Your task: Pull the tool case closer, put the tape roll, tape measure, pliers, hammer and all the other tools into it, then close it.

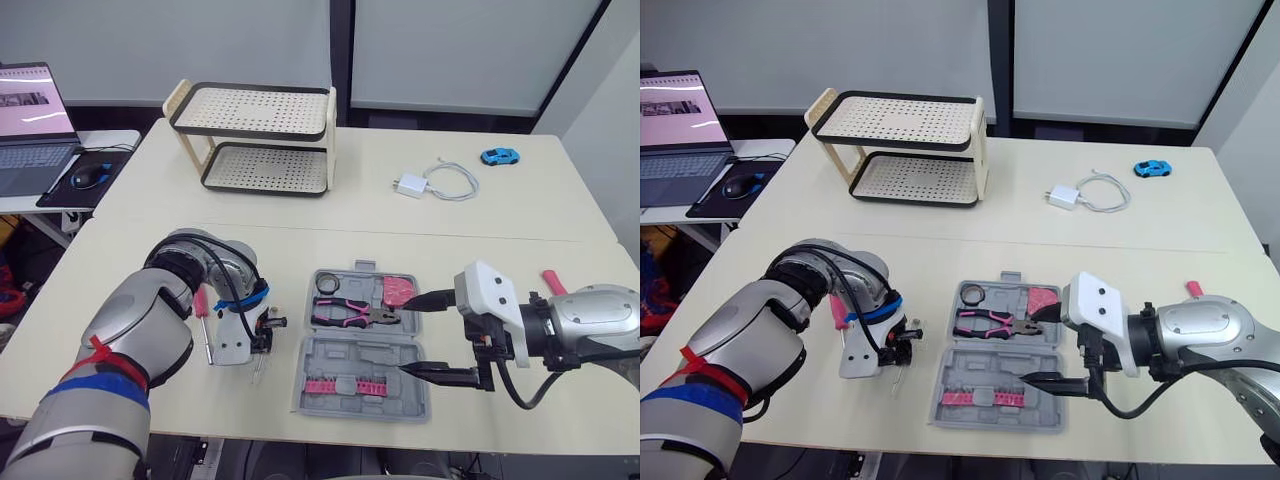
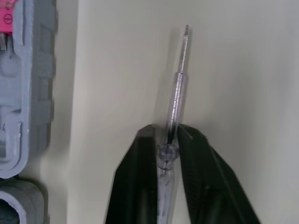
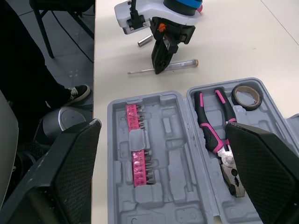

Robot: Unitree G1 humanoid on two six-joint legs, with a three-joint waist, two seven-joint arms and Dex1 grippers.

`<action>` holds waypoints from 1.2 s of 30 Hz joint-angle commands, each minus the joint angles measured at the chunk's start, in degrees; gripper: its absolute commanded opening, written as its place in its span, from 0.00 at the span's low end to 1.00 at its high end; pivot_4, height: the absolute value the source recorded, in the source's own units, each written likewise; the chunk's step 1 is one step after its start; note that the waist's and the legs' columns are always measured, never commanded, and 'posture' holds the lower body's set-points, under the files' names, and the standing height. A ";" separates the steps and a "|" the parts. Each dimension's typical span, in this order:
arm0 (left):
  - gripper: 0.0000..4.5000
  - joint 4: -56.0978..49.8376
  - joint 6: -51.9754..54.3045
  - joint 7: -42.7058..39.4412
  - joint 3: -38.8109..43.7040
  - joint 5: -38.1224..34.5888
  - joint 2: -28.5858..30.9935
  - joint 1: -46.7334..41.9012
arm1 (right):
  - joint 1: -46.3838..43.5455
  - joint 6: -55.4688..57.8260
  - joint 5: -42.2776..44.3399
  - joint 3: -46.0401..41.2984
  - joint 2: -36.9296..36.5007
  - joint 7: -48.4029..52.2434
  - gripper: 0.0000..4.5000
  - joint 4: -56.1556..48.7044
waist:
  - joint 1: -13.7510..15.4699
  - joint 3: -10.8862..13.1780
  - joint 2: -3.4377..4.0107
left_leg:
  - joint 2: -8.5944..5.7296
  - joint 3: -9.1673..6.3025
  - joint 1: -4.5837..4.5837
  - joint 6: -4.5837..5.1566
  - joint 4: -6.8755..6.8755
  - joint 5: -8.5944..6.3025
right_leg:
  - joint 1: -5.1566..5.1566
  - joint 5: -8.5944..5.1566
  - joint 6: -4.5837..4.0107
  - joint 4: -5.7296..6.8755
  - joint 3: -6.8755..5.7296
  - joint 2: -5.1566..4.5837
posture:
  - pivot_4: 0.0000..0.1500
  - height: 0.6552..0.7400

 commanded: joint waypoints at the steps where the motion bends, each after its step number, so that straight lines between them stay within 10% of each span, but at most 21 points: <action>1: 0.01 -0.96 0.36 8.38 -1.40 8.32 -0.44 -1.40 | -0.26 0.15 1.37 -1.22 -0.58 -0.51 1.00 -1.45 | 0.20 0.00 0.00 | 0.00 0.00 0.02 0.00 0.00 0.00 | 0.02 0.01 0.01 0.00 0.00 0.00 | 1.00 0.94; 17: 0.01 3.24 1.20 32.25 -8.15 22.84 -1.79 -6.39 | 0.14 -0.29 1.08 -0.83 -0.72 -0.48 1.00 -1.05 | 0.89 0.00 -0.01 | -0.03 0.00 0.01 0.03 0.07 0.03 | 0.05 0.07 0.10 0.02 0.01 -0.01 | 1.00 0.94; 24: 0.44 -0.10 0.23 37.59 -9.38 22.32 0.10 -7.80 | 0.56 -0.28 1.22 -1.31 -1.10 -0.10 1.00 -0.98 | 0.89 0.00 -0.02 | -0.03 0.00 0.00 0.04 0.08 0.04 | 0.04 0.07 0.11 0.03 0.02 -0.02 | 1.00 0.94; 36: 0.44 -1.45 1.64 43.27 -14.83 21.11 2.49 -8.53 | 0.70 -0.91 0.64 -1.28 -1.47 1.02 1.00 -0.27 | 0.86 0.00 -0.03 | -0.04 0.01 -0.01 0.04 0.10 0.04 | 0.03 0.07 0.11 0.02 0.01 -0.04 | 1.00 0.94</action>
